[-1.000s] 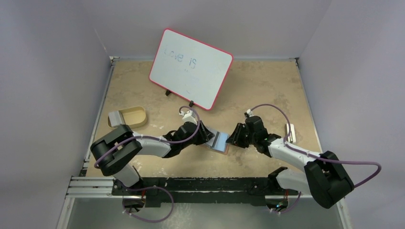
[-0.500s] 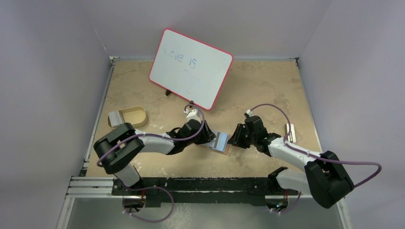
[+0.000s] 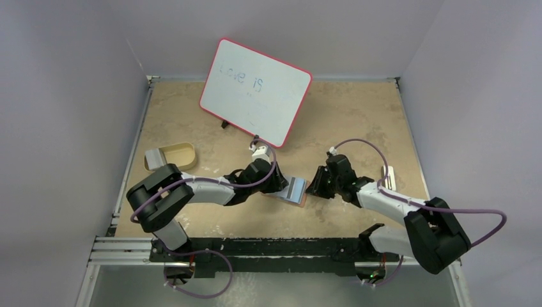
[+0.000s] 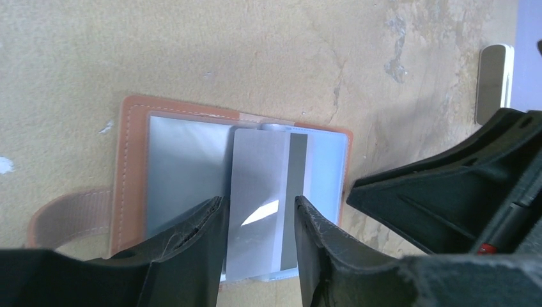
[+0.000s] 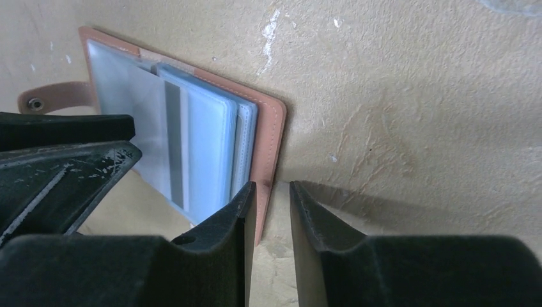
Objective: Put the credit cards into the card holder
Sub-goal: Insert the credit card into the card holder.
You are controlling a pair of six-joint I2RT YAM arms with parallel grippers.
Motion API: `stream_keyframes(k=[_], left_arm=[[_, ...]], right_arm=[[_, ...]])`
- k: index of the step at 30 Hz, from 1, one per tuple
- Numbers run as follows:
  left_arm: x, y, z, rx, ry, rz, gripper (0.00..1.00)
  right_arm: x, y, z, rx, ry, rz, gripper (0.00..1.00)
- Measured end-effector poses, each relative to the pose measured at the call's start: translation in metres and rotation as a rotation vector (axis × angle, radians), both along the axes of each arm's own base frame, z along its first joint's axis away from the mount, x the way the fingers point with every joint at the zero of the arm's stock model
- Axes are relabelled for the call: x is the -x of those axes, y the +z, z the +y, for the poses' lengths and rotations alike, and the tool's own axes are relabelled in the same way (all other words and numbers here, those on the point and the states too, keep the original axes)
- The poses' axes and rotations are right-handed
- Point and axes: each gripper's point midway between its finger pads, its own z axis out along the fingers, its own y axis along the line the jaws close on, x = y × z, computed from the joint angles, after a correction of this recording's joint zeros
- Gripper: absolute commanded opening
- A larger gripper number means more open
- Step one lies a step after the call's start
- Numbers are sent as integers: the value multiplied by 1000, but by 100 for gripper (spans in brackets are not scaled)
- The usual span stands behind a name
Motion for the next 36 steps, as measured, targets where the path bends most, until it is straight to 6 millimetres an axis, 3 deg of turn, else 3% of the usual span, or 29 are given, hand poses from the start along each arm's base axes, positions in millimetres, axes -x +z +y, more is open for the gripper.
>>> stream_keyframes(k=[8,16,22,28,32,36], left_arm=[[4,2,-14,55,-53,6,40],[4,16,-29,132,-96,-20,39],[5,18,-30,133,-113,-30,41],[9,19,-15,70,-94,-12,49],[2,47,1,38,-39,-60,52],[-11,67,24,3,33,-90,52]], right_arm=[[-11,-4,4,2,-7,-14,26],[-19,-3,7,-8,-10,-40,25],[-19,-3,7,-5,-9,-43,25],[-16,-3,2,15,-16,-37,25],[-12,-3,0,23,-12,-27,28],[-12,1,1,14,-5,-36,41]])
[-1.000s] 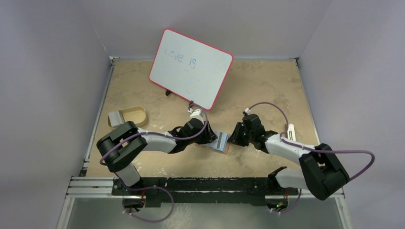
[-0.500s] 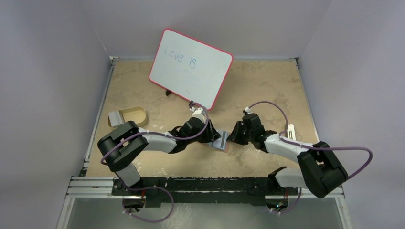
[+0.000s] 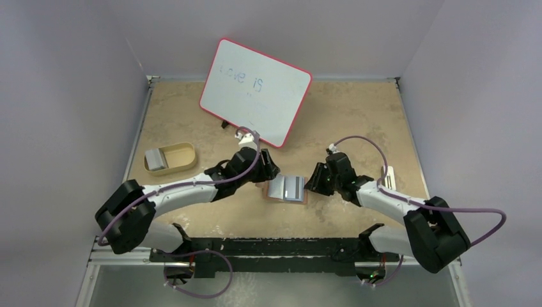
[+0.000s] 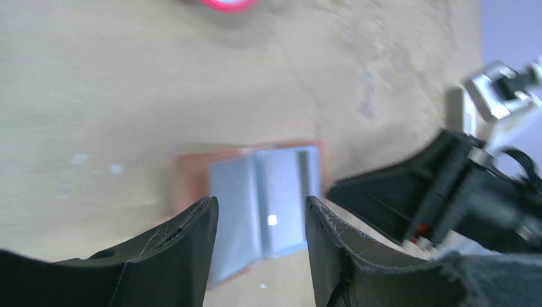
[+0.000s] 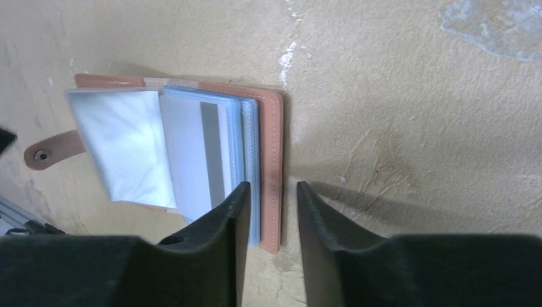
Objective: Put the credit cards into the card holder
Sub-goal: Insert the credit card into the card holder, then close the card holder at the center of the board.
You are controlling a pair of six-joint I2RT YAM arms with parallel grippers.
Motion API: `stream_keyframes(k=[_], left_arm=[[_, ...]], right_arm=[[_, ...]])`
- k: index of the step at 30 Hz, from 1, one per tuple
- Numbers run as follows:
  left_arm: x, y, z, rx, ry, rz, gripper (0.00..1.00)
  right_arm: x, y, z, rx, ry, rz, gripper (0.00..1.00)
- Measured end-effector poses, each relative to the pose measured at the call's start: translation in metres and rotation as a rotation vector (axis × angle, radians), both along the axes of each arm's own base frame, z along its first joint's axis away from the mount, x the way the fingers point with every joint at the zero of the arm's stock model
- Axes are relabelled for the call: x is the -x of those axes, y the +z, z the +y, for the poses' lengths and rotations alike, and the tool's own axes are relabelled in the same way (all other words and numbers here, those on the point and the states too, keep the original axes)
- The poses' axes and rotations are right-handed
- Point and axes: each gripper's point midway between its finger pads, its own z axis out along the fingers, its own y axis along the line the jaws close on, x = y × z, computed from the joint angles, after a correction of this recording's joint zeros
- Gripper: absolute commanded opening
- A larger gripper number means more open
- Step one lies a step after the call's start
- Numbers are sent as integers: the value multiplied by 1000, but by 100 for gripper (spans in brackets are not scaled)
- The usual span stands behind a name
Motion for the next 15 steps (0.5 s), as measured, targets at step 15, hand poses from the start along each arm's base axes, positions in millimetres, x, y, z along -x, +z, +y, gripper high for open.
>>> stream_keyframes(k=[15], left_arm=[[-6,-41,62,-119,91,100,53]], right_arm=[[-5,9,24,-129,34,-14,66]])
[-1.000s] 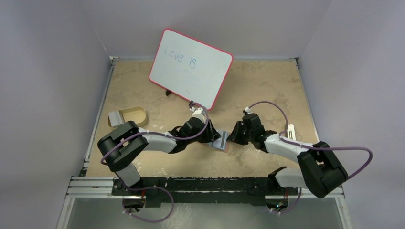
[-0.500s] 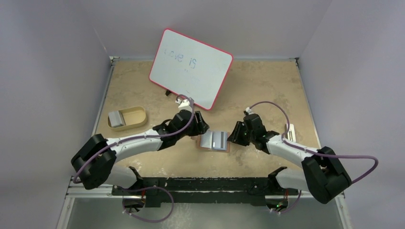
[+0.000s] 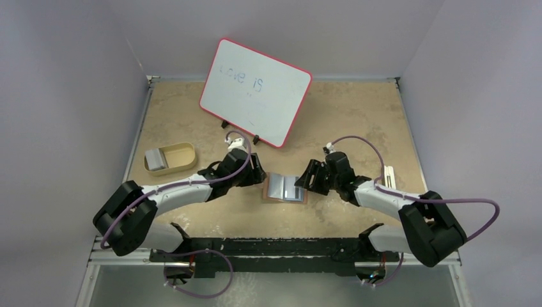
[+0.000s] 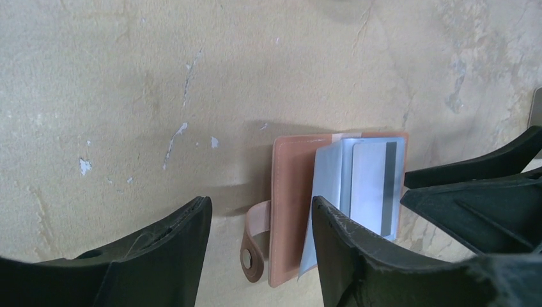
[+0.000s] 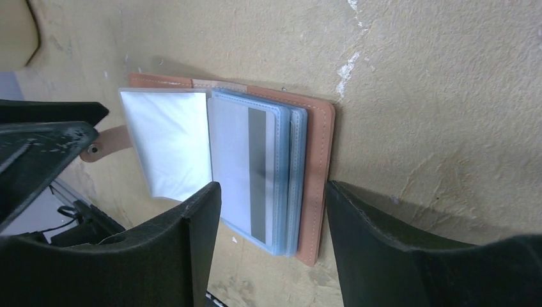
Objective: Put the credit cards into the card holder
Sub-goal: Close the card holder at the center of the board.
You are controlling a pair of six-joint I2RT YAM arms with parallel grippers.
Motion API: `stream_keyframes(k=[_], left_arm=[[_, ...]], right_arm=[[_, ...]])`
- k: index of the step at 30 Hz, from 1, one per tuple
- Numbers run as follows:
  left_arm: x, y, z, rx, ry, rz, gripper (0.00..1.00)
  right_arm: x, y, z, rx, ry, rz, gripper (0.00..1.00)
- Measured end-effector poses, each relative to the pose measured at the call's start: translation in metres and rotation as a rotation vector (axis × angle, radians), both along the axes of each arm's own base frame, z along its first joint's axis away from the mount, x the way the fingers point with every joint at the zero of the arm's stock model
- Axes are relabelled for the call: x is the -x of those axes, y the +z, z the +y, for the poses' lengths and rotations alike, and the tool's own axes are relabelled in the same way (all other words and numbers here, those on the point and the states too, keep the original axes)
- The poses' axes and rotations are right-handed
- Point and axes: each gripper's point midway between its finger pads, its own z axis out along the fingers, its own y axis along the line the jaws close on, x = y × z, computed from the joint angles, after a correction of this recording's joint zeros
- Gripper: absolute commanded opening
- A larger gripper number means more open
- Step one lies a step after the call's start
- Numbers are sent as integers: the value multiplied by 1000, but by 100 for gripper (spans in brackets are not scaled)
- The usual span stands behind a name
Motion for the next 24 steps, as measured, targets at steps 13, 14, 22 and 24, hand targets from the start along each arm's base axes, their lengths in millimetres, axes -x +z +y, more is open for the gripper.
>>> stream_keyframes(k=[13,14,22,24], left_arm=[[9,-24,-4,-20,-84,19,0],[12,-28,-5,-13,-89,28,0],[13,-40,-17,86,-89,49,0],[12,-40,-21,122,-84,50,0]], right_arm=[[5,12,9,-80,28,-22,65],[4,16,11,-92,33,-34,65],[-1,31,21,-158,55,-72,63],[-2,36,25,-187,61,-78,61]])
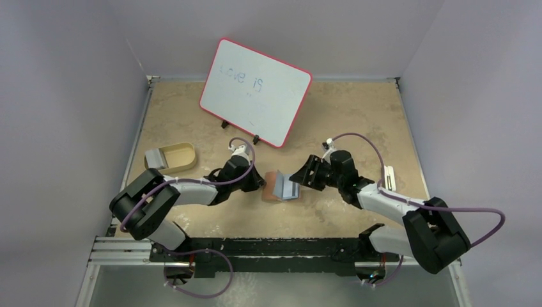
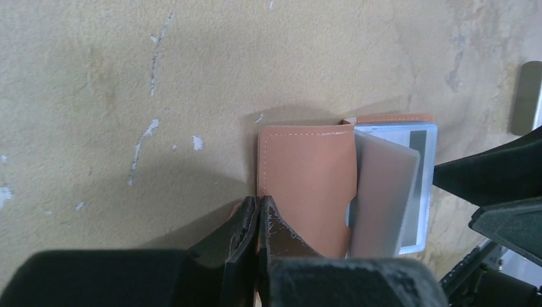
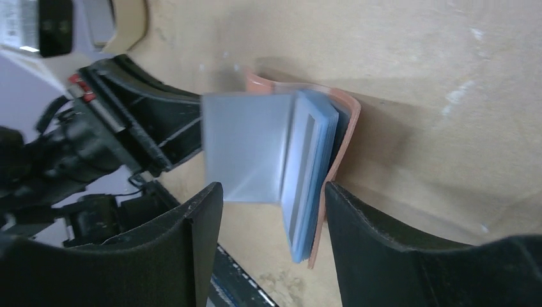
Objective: Put the credit cards into the card holder
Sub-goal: Close the card holder at the center of the board.
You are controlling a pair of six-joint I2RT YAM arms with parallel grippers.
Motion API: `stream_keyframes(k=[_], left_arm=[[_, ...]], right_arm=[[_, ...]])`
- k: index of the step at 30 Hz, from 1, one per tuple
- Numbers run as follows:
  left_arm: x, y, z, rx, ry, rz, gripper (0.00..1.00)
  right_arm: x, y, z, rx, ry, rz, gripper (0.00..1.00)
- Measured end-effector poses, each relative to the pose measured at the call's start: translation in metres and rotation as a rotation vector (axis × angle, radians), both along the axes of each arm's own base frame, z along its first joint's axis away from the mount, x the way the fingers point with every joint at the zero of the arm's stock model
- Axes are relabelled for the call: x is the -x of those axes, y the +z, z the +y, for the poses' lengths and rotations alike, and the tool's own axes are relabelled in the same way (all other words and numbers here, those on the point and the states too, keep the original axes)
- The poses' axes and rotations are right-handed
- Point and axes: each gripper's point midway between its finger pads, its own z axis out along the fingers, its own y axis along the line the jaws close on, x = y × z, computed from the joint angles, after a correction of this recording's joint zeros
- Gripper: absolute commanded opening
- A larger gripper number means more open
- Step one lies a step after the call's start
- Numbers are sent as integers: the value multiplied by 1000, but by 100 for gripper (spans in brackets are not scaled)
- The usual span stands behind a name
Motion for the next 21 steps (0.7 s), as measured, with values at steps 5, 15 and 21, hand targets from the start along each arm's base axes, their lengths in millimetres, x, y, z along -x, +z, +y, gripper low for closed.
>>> stream_keyframes(k=[5,15,21], left_arm=[[-2,2,-11,71,6,13,0],[3,9,-23,134,-26,28,0],[3,21,-26,173,-14,27,14]], right_arm=[[0,24,14,-104,34,-28,60],[3,28,27,-159,75,-3,54],[-2,4,30,-125,72,61,41]])
